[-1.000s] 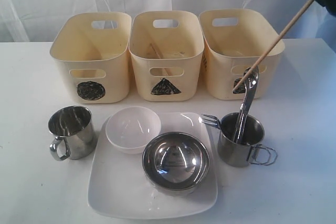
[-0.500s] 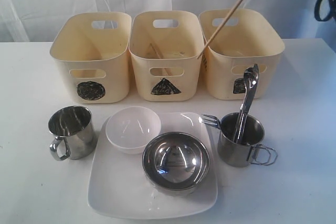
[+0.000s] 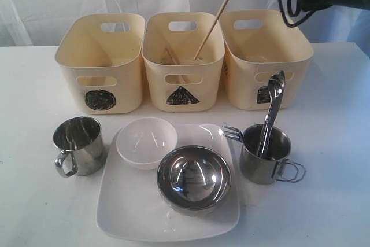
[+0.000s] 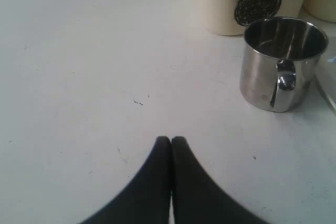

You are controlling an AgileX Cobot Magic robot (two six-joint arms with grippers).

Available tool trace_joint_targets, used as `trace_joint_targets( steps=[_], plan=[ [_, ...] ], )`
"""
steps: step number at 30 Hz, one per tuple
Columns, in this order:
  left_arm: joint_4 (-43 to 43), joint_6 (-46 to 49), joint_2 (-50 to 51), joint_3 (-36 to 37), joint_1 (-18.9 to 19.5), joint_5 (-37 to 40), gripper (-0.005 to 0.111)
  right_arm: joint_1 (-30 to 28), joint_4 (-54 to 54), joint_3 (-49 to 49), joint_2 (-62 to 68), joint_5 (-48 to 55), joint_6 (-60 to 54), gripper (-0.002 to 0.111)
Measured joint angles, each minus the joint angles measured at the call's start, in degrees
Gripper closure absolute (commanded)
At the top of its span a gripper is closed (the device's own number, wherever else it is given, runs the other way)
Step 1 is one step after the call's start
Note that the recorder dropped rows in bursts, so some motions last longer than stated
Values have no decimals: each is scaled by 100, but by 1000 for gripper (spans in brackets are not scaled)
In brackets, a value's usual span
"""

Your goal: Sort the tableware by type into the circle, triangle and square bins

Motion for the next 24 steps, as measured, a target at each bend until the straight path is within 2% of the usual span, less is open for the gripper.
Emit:
trace_joint_targets(
  steps=[6, 8, 12, 14, 20, 24],
  plan=[
    [0, 0, 0, 0, 0, 0, 107, 190, -625, -288, 450, -2, 0, 105],
    [0, 0, 0, 0, 0, 0, 107, 214, -828, -329, 530, 200, 10, 95],
    [0, 0, 0, 0, 0, 0, 107, 222, -962, -371, 549, 716, -58, 64],
    [0, 0, 0, 0, 0, 0, 107, 222, -972, -371, 549, 824, -135, 55],
    [0, 0, 0, 0, 0, 0, 107, 222, -983, -371, 538, 1111, -203, 56],
    [0, 0, 0, 0, 0, 0, 107, 222, -1036, -371, 362, 1551, -319, 71]
  ],
)
